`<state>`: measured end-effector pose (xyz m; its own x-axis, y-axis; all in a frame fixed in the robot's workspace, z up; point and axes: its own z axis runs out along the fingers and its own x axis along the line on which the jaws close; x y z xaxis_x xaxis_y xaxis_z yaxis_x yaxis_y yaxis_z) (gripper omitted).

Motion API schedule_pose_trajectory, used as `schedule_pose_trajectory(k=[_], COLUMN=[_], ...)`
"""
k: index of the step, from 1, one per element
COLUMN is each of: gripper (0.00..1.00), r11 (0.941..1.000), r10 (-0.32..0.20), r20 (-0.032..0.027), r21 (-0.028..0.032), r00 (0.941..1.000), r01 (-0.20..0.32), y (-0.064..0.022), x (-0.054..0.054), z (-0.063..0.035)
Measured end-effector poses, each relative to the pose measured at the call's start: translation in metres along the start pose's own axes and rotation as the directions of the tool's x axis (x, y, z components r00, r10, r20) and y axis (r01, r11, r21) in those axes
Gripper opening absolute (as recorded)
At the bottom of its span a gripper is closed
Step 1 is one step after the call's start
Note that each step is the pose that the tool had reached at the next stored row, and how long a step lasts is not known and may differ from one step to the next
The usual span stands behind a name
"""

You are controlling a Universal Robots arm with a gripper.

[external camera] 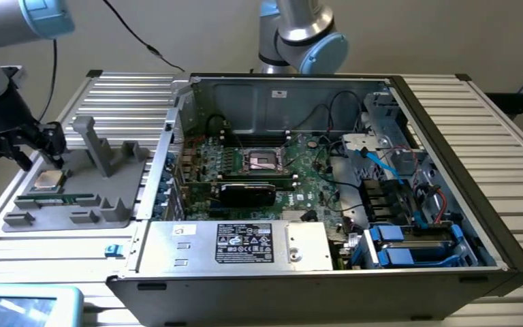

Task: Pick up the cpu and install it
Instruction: 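Pick up the cpu and move it towards the insertion slot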

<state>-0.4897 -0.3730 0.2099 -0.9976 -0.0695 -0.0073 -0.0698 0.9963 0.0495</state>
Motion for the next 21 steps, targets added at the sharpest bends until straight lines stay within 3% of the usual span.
schedule_pose_trajectory(k=[21], gripper=[0.62], r11=[1.0000], r10=[-0.006], r20=[-0.0003], r21=[-0.0002], r00=[1.0000], r01=[0.006], y=[-0.0096], x=[0.002], z=[0.0156])
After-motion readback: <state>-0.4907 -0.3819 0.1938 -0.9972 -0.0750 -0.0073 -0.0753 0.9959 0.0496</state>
